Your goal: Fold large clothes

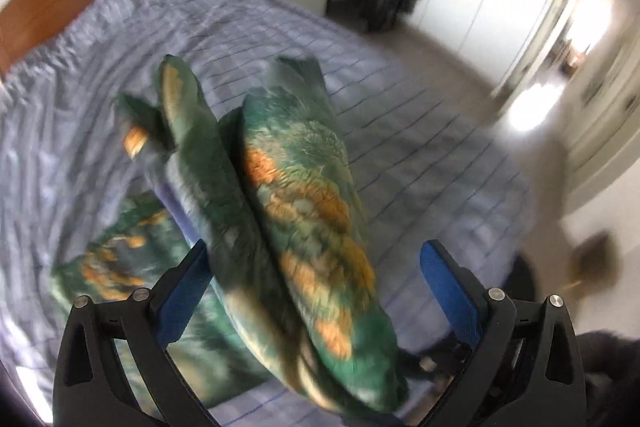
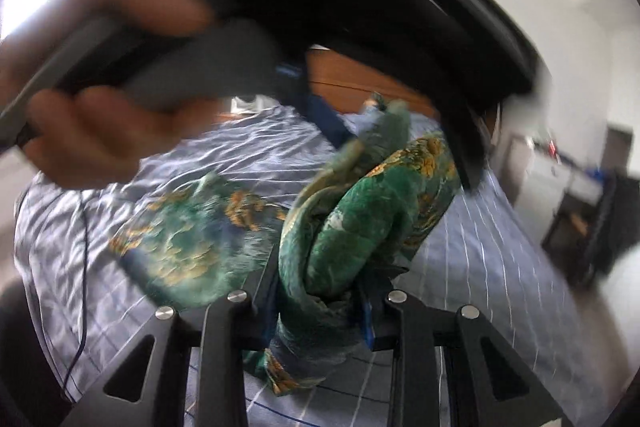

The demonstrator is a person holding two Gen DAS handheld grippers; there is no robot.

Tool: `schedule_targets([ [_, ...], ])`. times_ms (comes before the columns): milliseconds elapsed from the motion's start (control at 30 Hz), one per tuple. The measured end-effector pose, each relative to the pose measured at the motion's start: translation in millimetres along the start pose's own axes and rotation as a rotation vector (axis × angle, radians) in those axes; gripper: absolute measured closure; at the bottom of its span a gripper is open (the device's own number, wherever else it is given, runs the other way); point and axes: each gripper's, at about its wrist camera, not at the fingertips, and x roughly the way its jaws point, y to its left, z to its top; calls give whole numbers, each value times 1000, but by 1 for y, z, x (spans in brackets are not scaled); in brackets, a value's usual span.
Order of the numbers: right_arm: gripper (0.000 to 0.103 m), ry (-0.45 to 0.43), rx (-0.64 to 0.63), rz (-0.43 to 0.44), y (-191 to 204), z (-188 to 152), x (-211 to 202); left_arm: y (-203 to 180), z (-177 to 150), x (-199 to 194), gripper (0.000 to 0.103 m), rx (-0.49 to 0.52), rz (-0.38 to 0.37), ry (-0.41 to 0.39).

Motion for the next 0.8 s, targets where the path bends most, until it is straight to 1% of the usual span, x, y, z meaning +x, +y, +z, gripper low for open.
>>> schedule_targets([
  [67, 72, -8, -50, 6, 15, 2, -3, 2, -9, 3, 2, 20, 80, 16],
  [133, 72, -14, -88, 10, 25, 1, -5, 7, -15, 6, 4, 6, 102, 23],
  [200, 72, -18, -124, 13, 34, -1, -7, 16, -21, 7, 21, -28, 85, 15],
  [233, 72, -20, -137, 12, 38, 2, -6, 21, -23, 8, 41, -46, 76, 18],
  [267, 72, -21, -149, 11, 41, 1, -6, 28, -26, 8, 51, -77, 37, 18],
  [300, 72, -18, -154, 10, 41, 1, -6, 32, -28, 8, 56, -90, 21, 15],
  [333, 72, -14, -149, 14, 40, 1, -6, 35, -29, 7, 63, -98, 13, 10],
  [367, 72, -12, -141, 17, 38, 2, -8, 38, -31, 6, 67, -100, 10, 2],
  [400, 72, -12, -130, 19, 35, 2, -9, 41, -33, 4, 68, -101, 8, -3],
  [433, 69, -12, -120, 24, 32, 2, -12, 44, -35, 1, 70, -103, 10, -7],
  [500, 53, -15, -95, 61, 29, 3, -14, 53, -41, -4, 71, -96, 24, -10],
  [533, 47, -17, -84, 83, 27, 4, -18, 63, -46, -8, 71, -102, 38, -14],
  [567, 45, -18, -67, 108, 25, 3, -22, 73, -47, -9, 71, -112, 47, -15],
  [600, 45, -13, -35, 139, 21, 2, -26, 83, -52, -12, 71, -127, 55, -18],
  [667, 45, 9, 31, 172, 11, -2, -28, 110, -66, -19, 71, -170, 77, -24],
  [733, 45, 43, 98, 177, -1, -7, -24, 131, -80, -22, 71, -204, 94, -22],
  [800, 45, 88, 154, 161, -14, -12, -11, 149, -93, -22, 71, -237, 103, -19],
])
